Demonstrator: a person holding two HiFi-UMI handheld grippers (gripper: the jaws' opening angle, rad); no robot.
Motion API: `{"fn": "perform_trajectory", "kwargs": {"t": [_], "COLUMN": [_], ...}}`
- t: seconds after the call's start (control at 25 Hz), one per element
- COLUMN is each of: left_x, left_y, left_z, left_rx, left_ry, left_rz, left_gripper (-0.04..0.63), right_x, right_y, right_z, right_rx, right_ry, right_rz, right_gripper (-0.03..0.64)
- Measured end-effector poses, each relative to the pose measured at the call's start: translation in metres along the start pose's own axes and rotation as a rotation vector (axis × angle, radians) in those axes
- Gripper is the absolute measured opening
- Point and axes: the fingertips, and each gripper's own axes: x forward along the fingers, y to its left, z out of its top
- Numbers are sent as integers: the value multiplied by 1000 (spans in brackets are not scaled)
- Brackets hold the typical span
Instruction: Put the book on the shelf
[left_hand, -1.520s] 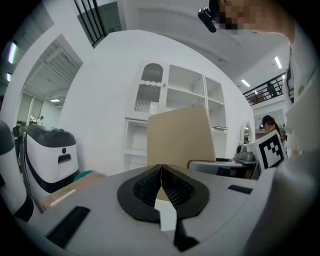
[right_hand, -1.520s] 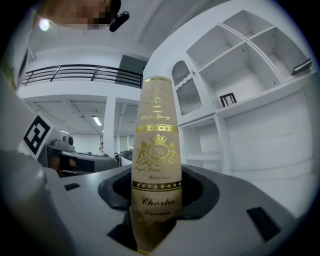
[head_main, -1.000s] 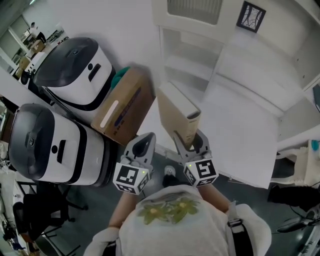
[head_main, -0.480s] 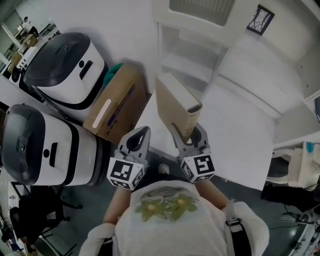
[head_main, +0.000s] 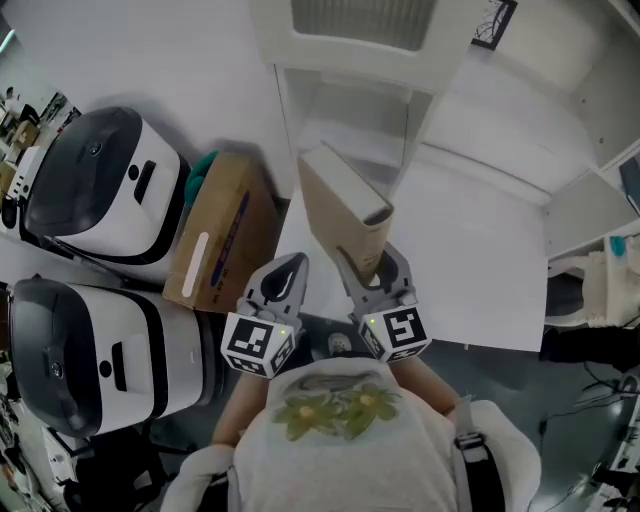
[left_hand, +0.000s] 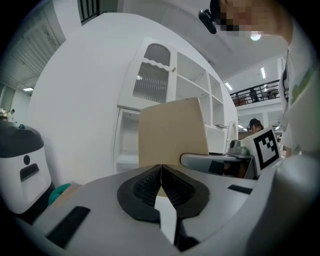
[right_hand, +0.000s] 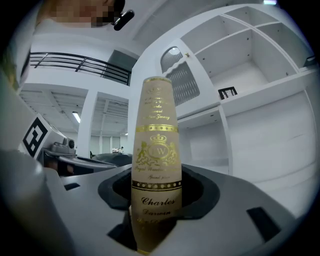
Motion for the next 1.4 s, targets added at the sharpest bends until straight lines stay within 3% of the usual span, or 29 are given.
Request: {"fn": "perform_trajectory", "kwargs": {"t": [0.36, 1.4], "left_x": [30, 53], "left_y": [32, 112], "left_z": [14, 23], "left_rx": [22, 40], "left_ry": [28, 23], "left_rz": [-140, -344], "left_gripper": [29, 29], "right_x": [32, 106], "right_y": [-15, -17], "right_z": [6, 14], "right_rx": [9, -45], "right_ry": [8, -40], "right_rz": [-142, -399], "right_gripper": [222, 222]}}
